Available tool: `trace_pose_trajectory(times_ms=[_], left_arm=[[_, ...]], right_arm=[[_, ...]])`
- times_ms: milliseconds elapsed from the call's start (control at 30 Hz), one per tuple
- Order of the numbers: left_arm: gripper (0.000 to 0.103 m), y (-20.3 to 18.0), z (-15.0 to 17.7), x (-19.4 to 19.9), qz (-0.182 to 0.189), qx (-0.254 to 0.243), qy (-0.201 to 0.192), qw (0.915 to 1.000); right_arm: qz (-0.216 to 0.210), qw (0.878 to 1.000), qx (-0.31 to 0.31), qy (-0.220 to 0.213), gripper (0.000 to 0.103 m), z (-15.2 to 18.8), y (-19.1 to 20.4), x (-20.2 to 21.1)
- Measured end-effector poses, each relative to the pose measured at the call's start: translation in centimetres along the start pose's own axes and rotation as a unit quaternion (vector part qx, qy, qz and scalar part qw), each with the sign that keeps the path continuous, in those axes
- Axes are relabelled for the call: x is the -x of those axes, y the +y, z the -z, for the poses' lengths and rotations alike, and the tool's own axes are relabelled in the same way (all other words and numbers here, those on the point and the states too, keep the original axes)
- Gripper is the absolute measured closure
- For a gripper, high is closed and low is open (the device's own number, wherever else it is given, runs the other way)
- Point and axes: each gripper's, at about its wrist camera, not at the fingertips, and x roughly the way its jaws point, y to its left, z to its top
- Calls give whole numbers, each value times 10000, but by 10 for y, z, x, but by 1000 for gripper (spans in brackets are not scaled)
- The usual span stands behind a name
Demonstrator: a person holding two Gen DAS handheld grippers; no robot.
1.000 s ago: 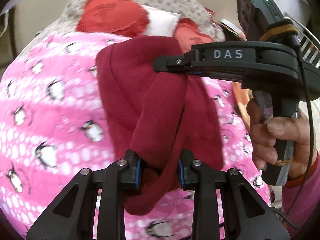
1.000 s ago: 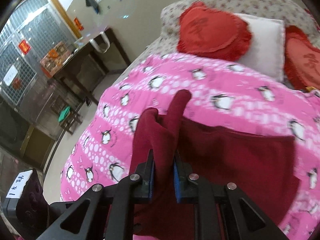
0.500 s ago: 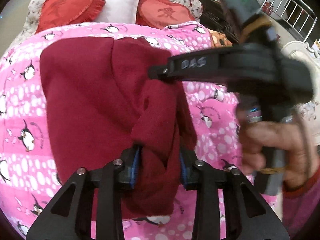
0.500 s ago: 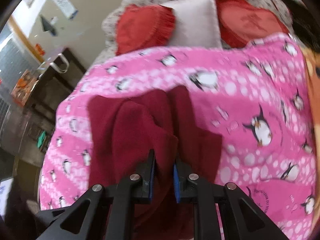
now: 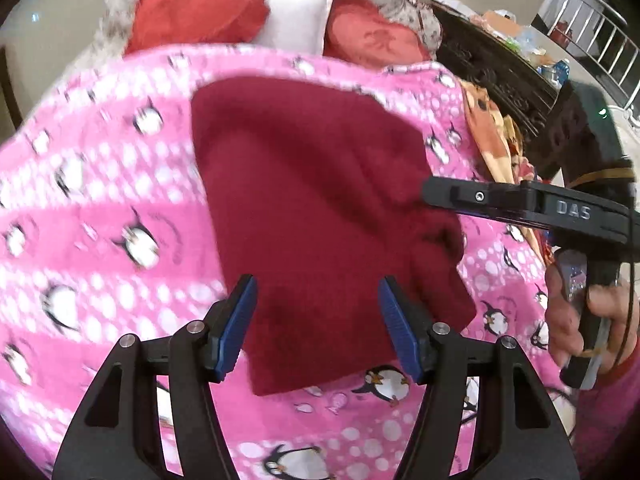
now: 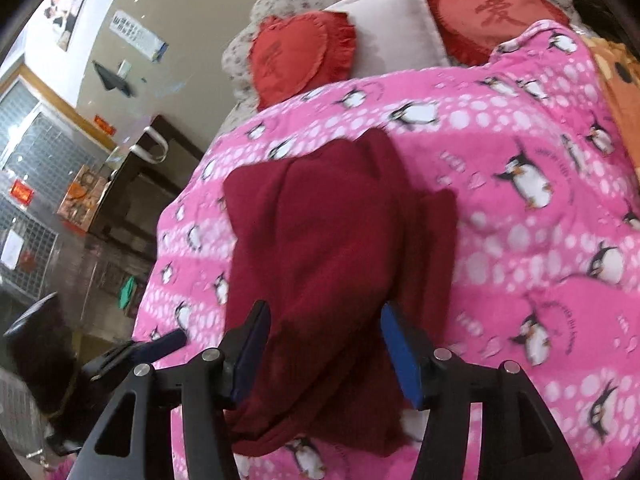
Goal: Fold small clothes
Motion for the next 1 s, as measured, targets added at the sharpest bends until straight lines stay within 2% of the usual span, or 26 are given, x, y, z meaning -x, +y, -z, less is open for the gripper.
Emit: trace_pose_trajectory(times_ms=[67,133,233,333,400,500,533,567,633,667,833,867,900,1000], left_arm=[[40,-7,3,-19,-37,-117,104,9999],[40,-15,11,-28,-88,-269,138,9995],[40,-19,19,-41,-114,-413,195,9989],[40,-22,21,-43,-198,-441,204,9986],[40,-25,18,-37,-184,-424,105,9989],[40,-21,14,-20,-257,-397,-193,9987],[40,-19,15,-16,-278,-383,-241,9986],[40,-17,14,-16,-280,-364,-257,9986],[40,-14,12,-21,-260,-303,-169,9991],[40,-12,12,-25,-253,-271,-108,9993],[40,-15,15,-35,-248,-281,-22,9993],[40,-15,15,-36,-252,-303,-19,9992],[40,-16,15,-37,-242,-316,-15,9992],[40,-15,14,-40,-170,-345,1,9993]], right_arm=[[259,9992,202,209,49,7,5,-11],[735,9954,539,309,57,22,3,-13],[1154,9916,543,193,57,33,-17,-11],[735,9970,18,240,57,35,-33,-7],[715,9972,162,137,57,31,-23,0],[825,9948,493,-341,58,16,2,19],[802,9930,544,-681,57,6,11,27],[737,9916,572,-896,52,-2,17,30],[627,9904,661,-1044,41,-22,23,24],[660,9900,756,-989,34,-35,27,16],[1037,9833,1402,-516,35,-73,30,-32],[1065,9826,1492,-308,49,-76,28,-43],[1082,9820,1540,-169,70,-78,23,-48],[1270,9752,1797,-229,86,-70,19,-48]])
